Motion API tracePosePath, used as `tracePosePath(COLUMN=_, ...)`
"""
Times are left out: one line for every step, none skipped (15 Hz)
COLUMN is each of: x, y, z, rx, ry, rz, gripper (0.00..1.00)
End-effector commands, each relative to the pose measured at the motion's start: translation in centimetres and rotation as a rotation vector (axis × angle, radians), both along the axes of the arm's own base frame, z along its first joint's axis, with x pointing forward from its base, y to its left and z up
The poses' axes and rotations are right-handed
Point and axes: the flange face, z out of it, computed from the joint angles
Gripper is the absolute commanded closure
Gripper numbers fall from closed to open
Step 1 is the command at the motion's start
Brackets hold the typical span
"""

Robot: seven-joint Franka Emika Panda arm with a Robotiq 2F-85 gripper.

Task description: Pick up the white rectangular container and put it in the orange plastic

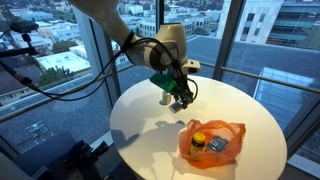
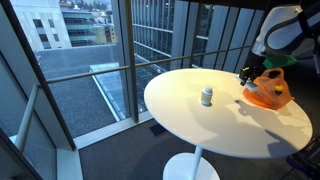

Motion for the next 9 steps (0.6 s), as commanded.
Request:
tracePosePath(x=0.8, y=-2.6, z=4.4, rx=-0.009, ry=-0.046, rz=-0.06, gripper=0.75)
tracePosePath(x=0.9, y=-3.6, z=5.2, rx=-0.013, ry=-0.059, rz=-0.076, gripper=0.75)
tracePosePath(x=1.1, y=-4.4, z=5.8, rx=-0.016, ry=-0.068, rz=-0.09, gripper=0.75)
tracePosePath(x=1.2, y=-5.5, z=6.3, rx=-0.019, ry=-0.077, rz=-0.107, gripper=0.75)
tracePosePath(x=1.3, y=-6.3, z=6.7, rx=-0.023, ry=-0.083, rz=-0.121, gripper=0.75)
tracePosePath(x=1.3, y=-7.4, z=6.9, rx=-0.03, ry=-0.088, rz=-0.138, gripper=0.75)
tracePosePath(x=1.3, y=-8.3, z=7.2, rx=-0.035, ry=-0.094, rz=-0.153, gripper=0.75)
tracePosePath(x=1.2, y=-9.3, z=7.4, rx=-0.04, ry=-0.097, rz=-0.168, gripper=0.75)
tracePosePath(x=1.1, y=-10.3, z=7.5, rx=-0.044, ry=-0.101, rz=-0.184, gripper=0.75)
